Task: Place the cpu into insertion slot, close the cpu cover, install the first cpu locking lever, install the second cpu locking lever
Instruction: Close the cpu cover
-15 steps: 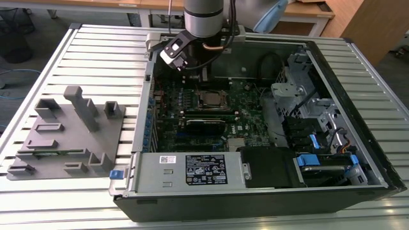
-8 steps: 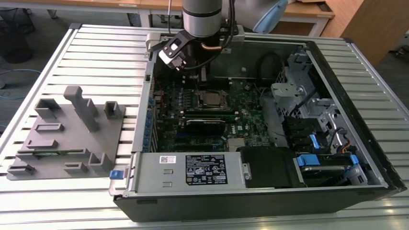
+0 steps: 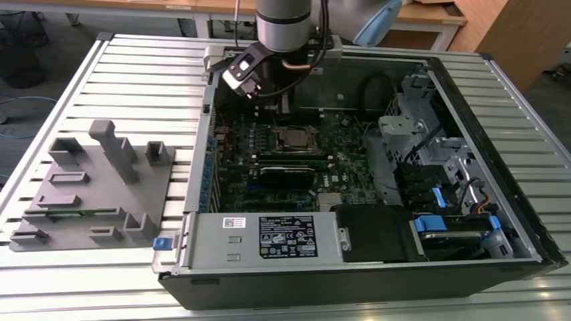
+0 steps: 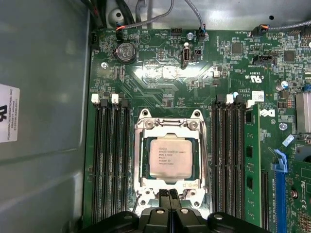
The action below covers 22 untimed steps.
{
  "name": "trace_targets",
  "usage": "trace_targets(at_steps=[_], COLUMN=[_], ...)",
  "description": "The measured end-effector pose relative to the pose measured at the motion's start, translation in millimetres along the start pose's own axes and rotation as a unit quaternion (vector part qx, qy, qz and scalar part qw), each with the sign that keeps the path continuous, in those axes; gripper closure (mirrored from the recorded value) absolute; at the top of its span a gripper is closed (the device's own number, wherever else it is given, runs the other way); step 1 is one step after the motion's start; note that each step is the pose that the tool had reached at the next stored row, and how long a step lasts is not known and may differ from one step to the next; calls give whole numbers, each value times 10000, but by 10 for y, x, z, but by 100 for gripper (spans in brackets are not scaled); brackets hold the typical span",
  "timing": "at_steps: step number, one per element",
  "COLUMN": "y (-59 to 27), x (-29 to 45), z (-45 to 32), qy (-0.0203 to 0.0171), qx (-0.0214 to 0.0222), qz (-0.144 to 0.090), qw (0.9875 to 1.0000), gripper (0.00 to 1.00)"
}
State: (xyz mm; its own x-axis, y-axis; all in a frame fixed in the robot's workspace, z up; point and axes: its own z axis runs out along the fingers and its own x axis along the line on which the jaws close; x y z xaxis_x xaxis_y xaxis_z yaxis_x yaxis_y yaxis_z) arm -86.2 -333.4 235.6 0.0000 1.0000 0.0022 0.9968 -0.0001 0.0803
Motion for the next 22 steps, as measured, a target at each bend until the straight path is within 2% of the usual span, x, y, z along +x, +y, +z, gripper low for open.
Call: trace_targets(at_steps=[4, 8, 10, 14, 17, 22], y=[39, 74, 74, 74, 75, 75], x=[-1, -2, -2, -2, -2, -2], z=[8, 19, 20, 21, 23, 23], qy=[-9, -29, -43, -44, -44, -44], qx=[44, 106, 112, 117, 225, 259], qz=[14, 16, 16, 16, 15, 16], qw=[10000, 9999, 9999, 9999, 9997, 9997], gripper=[89, 89, 89, 89, 89, 89])
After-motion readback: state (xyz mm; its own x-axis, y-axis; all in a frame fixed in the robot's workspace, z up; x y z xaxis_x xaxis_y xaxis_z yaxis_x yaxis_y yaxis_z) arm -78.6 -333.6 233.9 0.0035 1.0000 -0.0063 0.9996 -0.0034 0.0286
